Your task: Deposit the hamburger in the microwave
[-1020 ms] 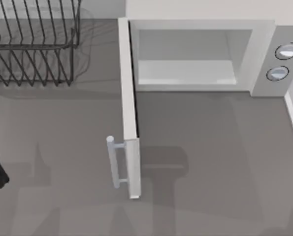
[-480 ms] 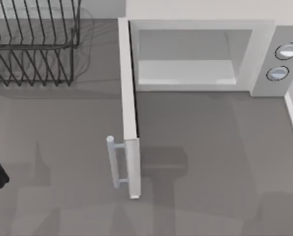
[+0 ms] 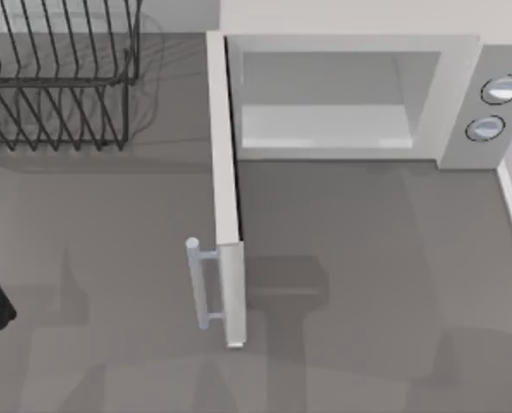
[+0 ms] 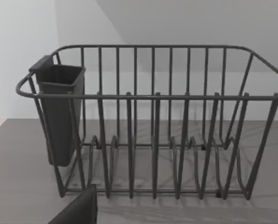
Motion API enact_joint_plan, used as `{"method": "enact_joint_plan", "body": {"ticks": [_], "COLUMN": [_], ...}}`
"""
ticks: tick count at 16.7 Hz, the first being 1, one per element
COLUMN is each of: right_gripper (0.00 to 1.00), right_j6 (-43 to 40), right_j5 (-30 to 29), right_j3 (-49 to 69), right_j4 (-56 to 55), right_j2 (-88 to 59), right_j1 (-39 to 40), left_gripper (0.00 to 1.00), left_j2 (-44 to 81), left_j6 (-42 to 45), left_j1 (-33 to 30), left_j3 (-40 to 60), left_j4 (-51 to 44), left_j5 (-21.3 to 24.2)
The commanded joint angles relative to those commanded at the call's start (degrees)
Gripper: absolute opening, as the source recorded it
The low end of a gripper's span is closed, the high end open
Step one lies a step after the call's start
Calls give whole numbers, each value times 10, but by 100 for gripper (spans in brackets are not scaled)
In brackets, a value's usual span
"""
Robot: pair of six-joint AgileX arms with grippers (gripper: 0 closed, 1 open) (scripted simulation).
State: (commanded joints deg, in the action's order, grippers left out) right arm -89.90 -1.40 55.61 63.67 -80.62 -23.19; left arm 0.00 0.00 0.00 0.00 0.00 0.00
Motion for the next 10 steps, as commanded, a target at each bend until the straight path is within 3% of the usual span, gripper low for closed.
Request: {"method": "enact_joint_plan", "body": {"ticks": [5, 10], "right_gripper": [0, 0], "right_j6": [150, 422], "right_j5": [-62, -154], "right_j3": [49, 105], "right_j4": [-136, -350], "right_j2": [-97, -236], "right_j1": [136, 327], "left_gripper": [100, 100], "left_j2": [0, 0], "left_j6": [0, 0], "left_j1": [0, 0], "left_j3": [0, 0], "left_j4": [0, 0], "left_j5": [0, 0]}}
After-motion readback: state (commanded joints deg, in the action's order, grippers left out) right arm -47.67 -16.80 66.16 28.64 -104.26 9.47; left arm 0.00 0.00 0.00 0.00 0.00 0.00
